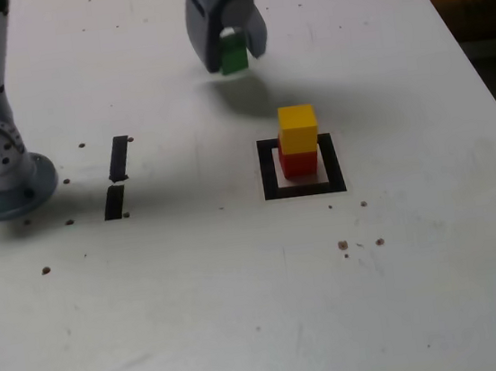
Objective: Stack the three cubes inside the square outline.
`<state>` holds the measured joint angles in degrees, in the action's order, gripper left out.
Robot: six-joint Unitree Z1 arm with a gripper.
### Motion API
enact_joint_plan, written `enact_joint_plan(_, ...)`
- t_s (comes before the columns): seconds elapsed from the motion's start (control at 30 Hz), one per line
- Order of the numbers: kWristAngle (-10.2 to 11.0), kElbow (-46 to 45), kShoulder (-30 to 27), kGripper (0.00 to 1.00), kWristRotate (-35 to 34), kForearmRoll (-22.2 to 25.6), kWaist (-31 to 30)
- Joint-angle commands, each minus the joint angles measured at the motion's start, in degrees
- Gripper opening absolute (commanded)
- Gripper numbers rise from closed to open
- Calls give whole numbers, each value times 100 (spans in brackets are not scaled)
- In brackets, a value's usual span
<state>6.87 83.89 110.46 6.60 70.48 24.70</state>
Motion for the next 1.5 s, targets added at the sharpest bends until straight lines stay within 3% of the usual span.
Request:
enact_joint_plan(0.0,19,196,-264,13,1,272,-94)
enact_joint_plan(0.17,121,1154,-541,13,-20,1584,-706)
enact_joint_plan(0.3,90,1670,-448,13,-206,2091,-1474)
enact_joint_plan(0.6,-307,1919,22,13,-988,2046,-2582)
enact_joint_plan(0.77,-350,1945,146,13,-1291,1932,-2932)
enact_joint_plan(1.27,-552,1901,509,13,-1466,1639,-3170)
enact_joint_plan(1.47,-543,1854,571,13,-1512,1560,-3182)
